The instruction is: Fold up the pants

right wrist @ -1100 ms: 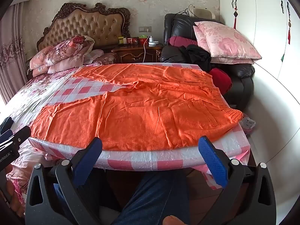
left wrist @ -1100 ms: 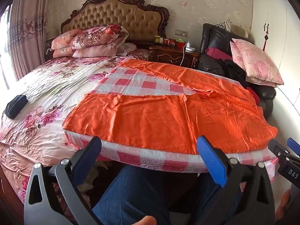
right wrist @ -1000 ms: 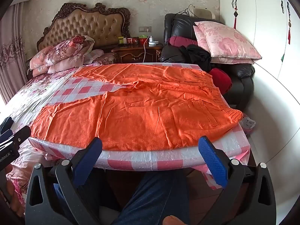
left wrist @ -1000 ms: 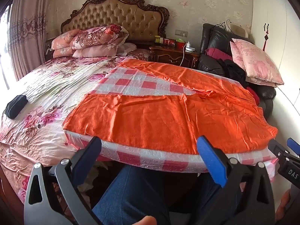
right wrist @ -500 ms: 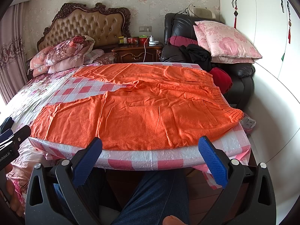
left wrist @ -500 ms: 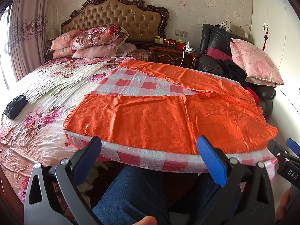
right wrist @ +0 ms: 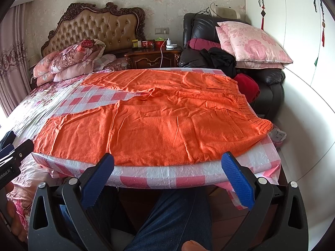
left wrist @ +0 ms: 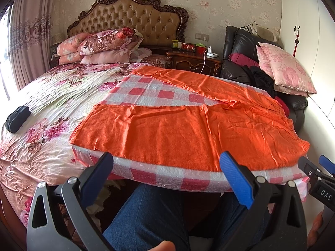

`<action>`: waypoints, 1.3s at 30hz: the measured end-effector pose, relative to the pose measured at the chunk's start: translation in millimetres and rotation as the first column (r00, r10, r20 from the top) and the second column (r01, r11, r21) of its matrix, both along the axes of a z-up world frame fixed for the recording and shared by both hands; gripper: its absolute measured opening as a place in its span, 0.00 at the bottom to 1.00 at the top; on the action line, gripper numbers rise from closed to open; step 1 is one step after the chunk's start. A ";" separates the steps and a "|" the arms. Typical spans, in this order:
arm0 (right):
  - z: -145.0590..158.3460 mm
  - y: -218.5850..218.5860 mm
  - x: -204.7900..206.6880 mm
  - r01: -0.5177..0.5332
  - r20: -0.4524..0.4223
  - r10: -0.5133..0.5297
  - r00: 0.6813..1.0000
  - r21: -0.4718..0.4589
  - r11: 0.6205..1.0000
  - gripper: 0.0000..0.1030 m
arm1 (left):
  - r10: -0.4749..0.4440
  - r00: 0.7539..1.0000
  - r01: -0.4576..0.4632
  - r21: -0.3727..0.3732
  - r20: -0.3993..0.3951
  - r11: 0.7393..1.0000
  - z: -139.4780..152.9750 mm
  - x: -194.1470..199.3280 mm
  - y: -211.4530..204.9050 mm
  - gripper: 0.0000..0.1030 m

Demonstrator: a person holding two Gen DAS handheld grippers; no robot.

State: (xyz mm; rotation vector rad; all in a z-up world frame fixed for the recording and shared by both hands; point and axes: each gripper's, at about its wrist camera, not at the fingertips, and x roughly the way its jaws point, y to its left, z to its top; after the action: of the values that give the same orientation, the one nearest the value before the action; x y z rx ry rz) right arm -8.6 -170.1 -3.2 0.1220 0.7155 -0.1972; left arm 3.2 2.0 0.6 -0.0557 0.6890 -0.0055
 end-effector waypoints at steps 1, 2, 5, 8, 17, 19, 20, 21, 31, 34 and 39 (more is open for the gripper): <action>-0.2 -0.1 0.1 0.000 0.000 0.000 1.000 0.000 1.000 0.96 | 0.000 1.000 0.000 0.000 0.000 1.000 -0.1 0.0 -0.1 0.99; -0.4 -0.2 0.1 0.000 0.000 0.000 1.000 0.000 1.000 0.96 | 0.000 1.000 0.000 0.001 0.001 1.000 0.0 0.0 -0.2 0.99; -1.0 -0.4 -0.2 0.000 0.000 0.000 1.000 0.001 1.000 0.96 | 0.000 1.000 0.000 0.000 -0.001 1.000 0.1 0.2 -0.4 0.99; 8.3 -4.9 5.5 0.000 -0.001 0.000 1.000 0.001 1.000 0.96 | 0.000 1.000 0.000 0.000 -0.001 1.000 -0.1 0.1 -0.3 0.99; -17.2 -5.9 10.0 -0.002 -0.015 0.002 1.000 0.024 1.000 0.96 | -0.015 0.999 0.015 -0.014 -0.030 1.000 -10.6 3.6 0.8 0.99; -16.4 -12.7 15.2 0.003 -0.022 -0.001 1.000 0.074 0.997 0.96 | -0.029 0.999 0.027 -0.030 -0.038 0.999 -14.9 8.3 6.1 0.99; -17.3 -16.2 17.8 0.002 -0.026 0.000 1.000 0.079 0.997 0.96 | -0.027 0.999 0.026 -0.034 -0.042 0.999 -17.4 11.6 10.7 0.99; -16.8 -20.3 21.4 -0.001 -0.030 0.003 1.000 0.071 0.997 0.96 | -0.023 0.999 0.021 -0.039 -0.045 0.999 -19.7 15.0 15.5 0.99; 26.9 -165.9 169.2 0.051 -0.101 -0.047 0.994 0.039 0.998 0.96 | -0.011 0.996 0.002 -0.098 -0.085 0.995 -46.9 65.2 62.3 0.99; 31.7 -216.4 251.9 -0.005 -0.188 0.004 0.982 -0.007 1.000 0.96 | -0.008 0.995 -0.005 -0.131 -0.097 0.991 -55.4 75.0 70.7 0.99; 3.3 -273.2 357.8 -0.051 -0.381 -0.007 0.925 -0.143 0.988 0.96 | -0.028 0.993 0.013 -0.125 -0.116 0.992 -68.5 84.8 74.6 0.98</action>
State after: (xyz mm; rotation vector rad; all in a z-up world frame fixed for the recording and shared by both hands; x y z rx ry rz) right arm 349.2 -443.3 0.1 -0.0722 1.0866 -0.2563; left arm 87.9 76.6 -68.0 -0.1695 0.8068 -0.0654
